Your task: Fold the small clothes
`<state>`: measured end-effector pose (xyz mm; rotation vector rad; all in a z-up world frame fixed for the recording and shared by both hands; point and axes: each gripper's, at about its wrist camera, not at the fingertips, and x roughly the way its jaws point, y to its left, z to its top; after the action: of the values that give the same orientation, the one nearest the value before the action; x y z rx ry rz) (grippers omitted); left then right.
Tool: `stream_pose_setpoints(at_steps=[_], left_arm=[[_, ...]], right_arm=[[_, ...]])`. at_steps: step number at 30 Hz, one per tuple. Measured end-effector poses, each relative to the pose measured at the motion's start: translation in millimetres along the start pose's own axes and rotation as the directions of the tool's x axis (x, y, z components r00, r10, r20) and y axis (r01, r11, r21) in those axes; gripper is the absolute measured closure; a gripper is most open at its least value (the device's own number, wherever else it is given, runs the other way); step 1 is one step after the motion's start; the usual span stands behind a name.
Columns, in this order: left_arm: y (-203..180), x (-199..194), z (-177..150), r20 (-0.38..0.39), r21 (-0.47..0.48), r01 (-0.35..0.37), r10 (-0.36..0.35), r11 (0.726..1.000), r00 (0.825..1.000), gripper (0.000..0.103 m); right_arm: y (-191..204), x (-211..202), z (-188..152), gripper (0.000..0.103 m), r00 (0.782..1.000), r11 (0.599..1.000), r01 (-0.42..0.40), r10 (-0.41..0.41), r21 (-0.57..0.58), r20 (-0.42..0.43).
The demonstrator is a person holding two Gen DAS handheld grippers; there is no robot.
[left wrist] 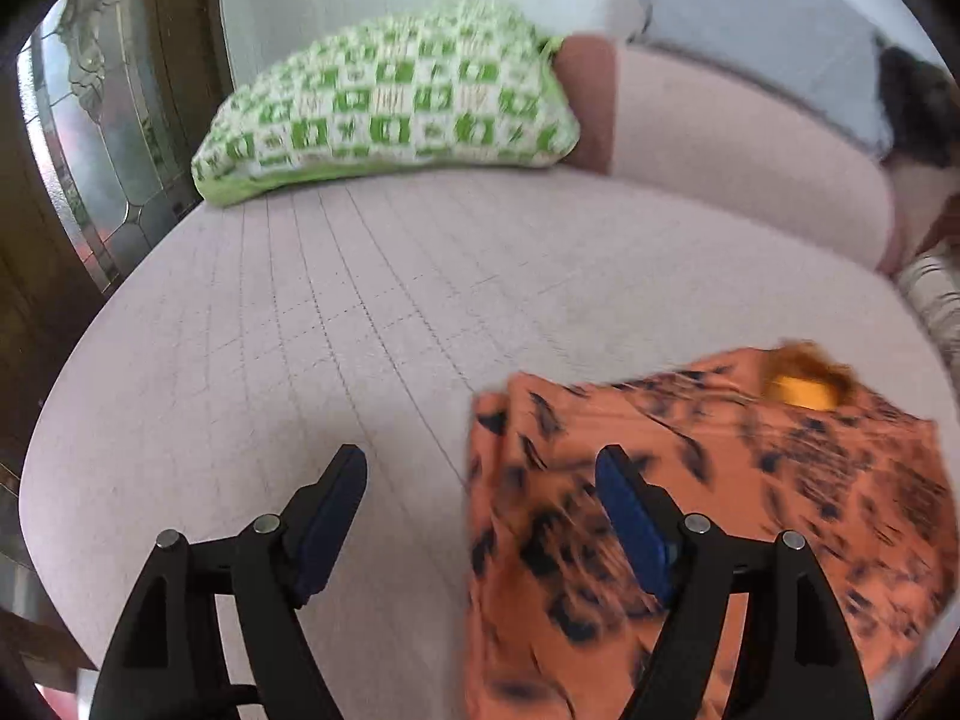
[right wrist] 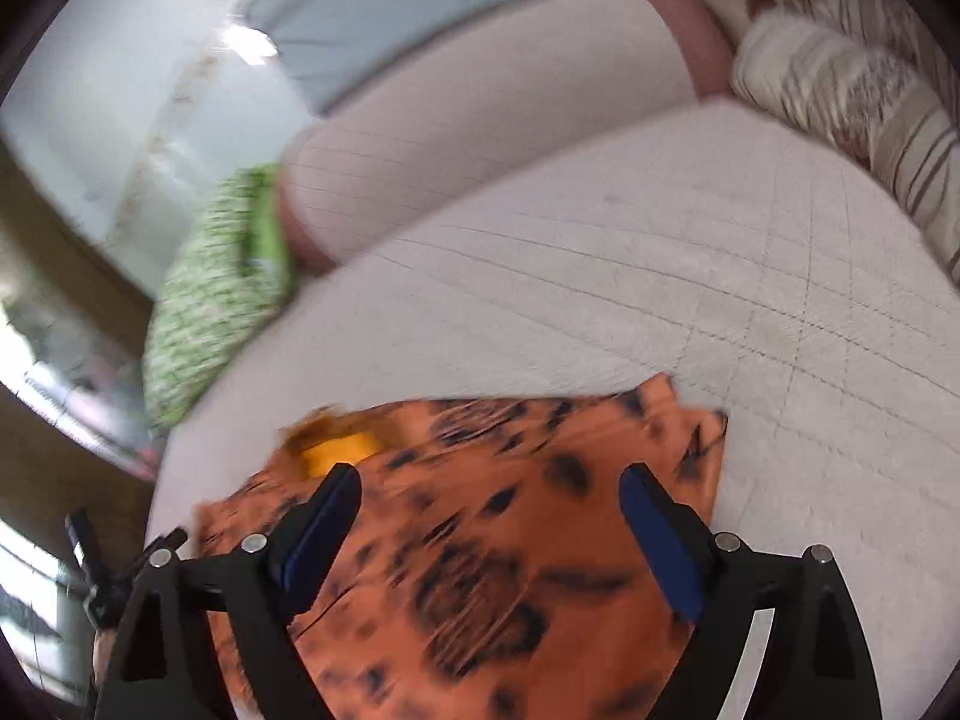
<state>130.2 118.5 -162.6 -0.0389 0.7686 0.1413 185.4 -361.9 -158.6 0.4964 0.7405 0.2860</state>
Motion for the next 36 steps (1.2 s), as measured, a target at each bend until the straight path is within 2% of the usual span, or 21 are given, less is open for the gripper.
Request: stream_pose_setpoints(at_steps=[3, 4, 6, 7, 8, 9, 10, 13, 15, 17, 18, 19, 20, 24, 27, 28, 30, 31, 33, 36], left_arm=[[-7, -33, -31, 0.032, 0.004, 0.059, -0.060, 0.998, 0.998, 0.023], [-8, -38, -40, 0.031, 0.017, 0.071, -0.072, 0.997, 0.997, 0.023], [-21, -36, -63, 0.018, 0.057, 0.054, -0.055, 0.997, 0.998, 0.021], [-28, -30, -72, -0.008, 0.086, 0.044, -0.044, 0.995, 0.999, 0.021], [-33, -10, -82, -0.069, 0.137, 0.002, 0.008, 0.991, 0.998, 0.021], [-33, 2, -86, -0.111, 0.158, -0.025, 0.043, 0.987, 0.993, 0.020], [-31, 6, -89, -0.127, 0.151, -0.020, 0.040, 0.988, 0.991, 0.020], [-18, -26, -83, -0.055, 0.063, 0.004, 0.000, 0.998, 0.998, 0.021], [-18, -43, -84, -0.004, 0.076, 0.024, -0.024, 0.997, 1.000, 0.020], [-24, -44, -91, 0.006, 0.111, 0.021, -0.021, 0.994, 1.000, 0.017], [-25, -34, -96, -0.027, 0.132, -0.002, 0.005, 0.991, 1.000, 0.017], [-27, -17, -101, -0.095, 0.154, -0.037, 0.052, 0.987, 0.994, 0.017], [-24, -9, -103, -0.129, 0.147, -0.032, 0.051, 0.989, 0.990, 0.017], [-12, -36, -96, -0.039, 0.067, -0.012, 0.014, 0.998, 0.999, 0.017], [-21, -50, -93, 0.054, 0.115, -0.019, 0.013, 0.993, 0.998, 0.016], [-24, -43, -94, 0.035, 0.132, -0.023, 0.018, 0.991, 0.999, 0.016], [-29, -20, -101, -0.070, 0.166, -0.043, 0.055, 0.985, 0.996, 0.016], [-30, -15, -104, -0.099, 0.173, -0.051, 0.069, 0.984, 0.993, 0.016], [-31, -28, -103, -0.040, 0.157, -0.054, 0.061, 0.986, 0.997, 0.016], [-39, -47, -94, 0.043, 0.156, -0.030, 0.024, 0.987, 0.999, 0.016]], right_arm=[[10, -33, -42, 0.013, 0.998, 0.998, -0.066, 0.066, 0.007, 0.004], [10, -32, -59, 0.013, 0.997, 0.997, -0.080, 0.080, 0.023, -0.014], [-3, -23, -80, 0.013, 0.997, 0.996, -0.053, 0.056, 0.066, -0.050], [-19, -7, -88, 0.013, 0.997, 0.995, -0.004, 0.012, 0.101, -0.082], [-33, 3, -91, 0.013, 0.995, 0.990, 0.017, -0.002, 0.140, -0.102], [-43, 5, -94, 0.015, 0.995, 0.981, -0.007, 0.026, 0.194, -0.093], [-43, -5, -93, 0.015, 0.998, 0.971, -0.035, 0.048, 0.237, -0.050], [-25, -34, -93, 0.014, 0.998, 0.977, -0.064, 0.062, 0.202, 0.019], [-17, -48, -99, 0.013, 0.995, 0.986, -0.088, 0.080, 0.145, 0.058], [-29, -41, -105, 0.008, 0.999, 0.988, -0.028, 0.024, 0.150, 0.027], [-40, -28, -110, 0.008, 1.000, 0.980, 0.026, -0.023, 0.195, -0.017], [-57, -18, -116, 0.008, 0.996, 0.962, 0.063, -0.045, 0.265, -0.072], [-66, -23, -119, 0.008, 1.000, 0.948, 0.012, -0.002, 0.318, -0.031], [-52, -55, -117, 0.009, 0.998, 0.956, -0.042, 0.028, 0.291, 0.052], [-51, -62, -120, 0.008, 0.993, 0.951, -0.104, 0.082, 0.292, 0.086], [-53, -56, -122, 0.008, 0.993, 0.947, -0.108, 0.089, 0.302, 0.075], [-67, -34, -129, 0.008, 1.000, 0.927, -0.005, 0.014, 0.375, -0.021], [-70, -31, -133, 0.008, 0.999, 0.916, 0.006, 0.011, 0.402, -0.040], [-63, -43, -125, 0.008, 0.999, 0.919, 0.028, -0.018, 0.393, -0.029], [-42, -64, -101, 0.008, 0.998, 0.944, -0.002, -0.017, 0.331, 0.056]])
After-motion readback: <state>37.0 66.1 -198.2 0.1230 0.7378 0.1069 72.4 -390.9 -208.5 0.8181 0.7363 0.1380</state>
